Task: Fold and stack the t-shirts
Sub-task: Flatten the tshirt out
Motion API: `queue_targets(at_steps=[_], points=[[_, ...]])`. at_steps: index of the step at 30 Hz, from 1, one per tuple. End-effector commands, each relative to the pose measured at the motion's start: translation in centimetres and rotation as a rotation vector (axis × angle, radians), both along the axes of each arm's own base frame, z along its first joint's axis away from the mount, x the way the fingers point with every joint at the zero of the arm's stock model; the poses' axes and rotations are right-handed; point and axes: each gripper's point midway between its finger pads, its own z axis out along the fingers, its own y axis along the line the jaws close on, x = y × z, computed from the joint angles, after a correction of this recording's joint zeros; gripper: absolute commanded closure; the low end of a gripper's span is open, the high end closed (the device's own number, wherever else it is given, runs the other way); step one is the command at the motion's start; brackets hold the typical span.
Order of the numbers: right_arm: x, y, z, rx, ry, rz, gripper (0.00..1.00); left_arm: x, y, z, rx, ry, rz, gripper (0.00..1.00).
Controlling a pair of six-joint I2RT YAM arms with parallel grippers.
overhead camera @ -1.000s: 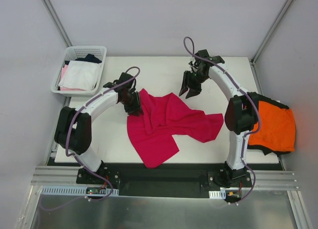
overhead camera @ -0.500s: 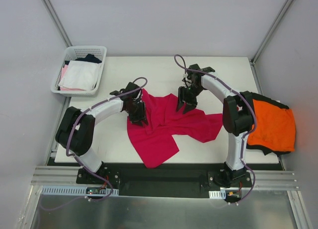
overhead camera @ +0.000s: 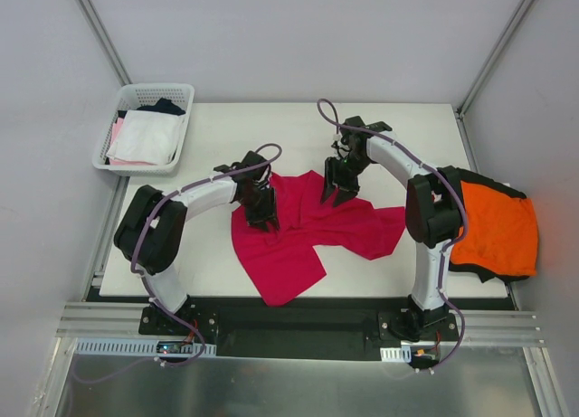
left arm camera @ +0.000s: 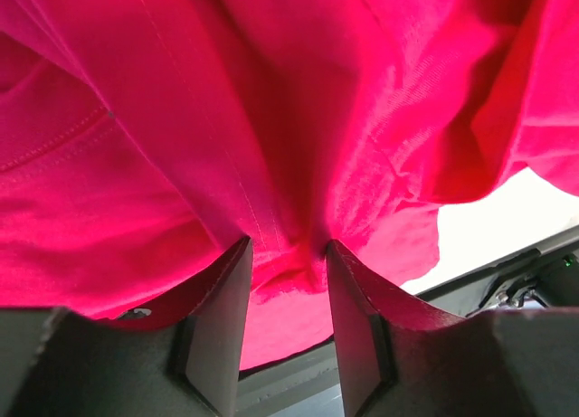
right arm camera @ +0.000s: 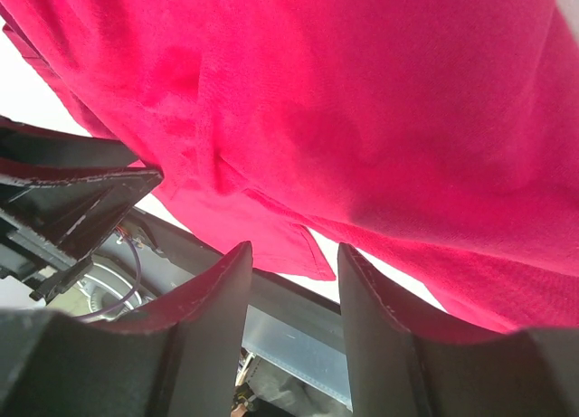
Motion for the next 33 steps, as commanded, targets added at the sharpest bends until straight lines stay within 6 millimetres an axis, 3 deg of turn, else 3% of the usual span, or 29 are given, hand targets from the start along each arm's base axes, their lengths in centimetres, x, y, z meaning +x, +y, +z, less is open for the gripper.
queue_targets(at_steps=[1, 12, 22, 33], points=[[-0.1, -0.1, 2.3, 0.033, -0.049, 0.013, 0.54, 1.2, 0.2, 0.2, 0.030, -0.033, 0.005, 0.60], [-0.6, -0.3, 1.8, 0.026, -0.032, 0.017, 0.55, 1.0, 2.9, -0.6, 0.157, -0.058, 0.032, 0.57], [-0.3, 0.0, 1.9, 0.030, -0.027, 0.009, 0.55, 0.5, 3.5, -1.6, 0.191, -0.032, 0.033, 0.57], [0.0, 0.5, 2.0, 0.034, -0.023, 0.002, 0.55, 0.0, 0.1, -2.6, 0.018, 0.046, -0.074, 0.59]])
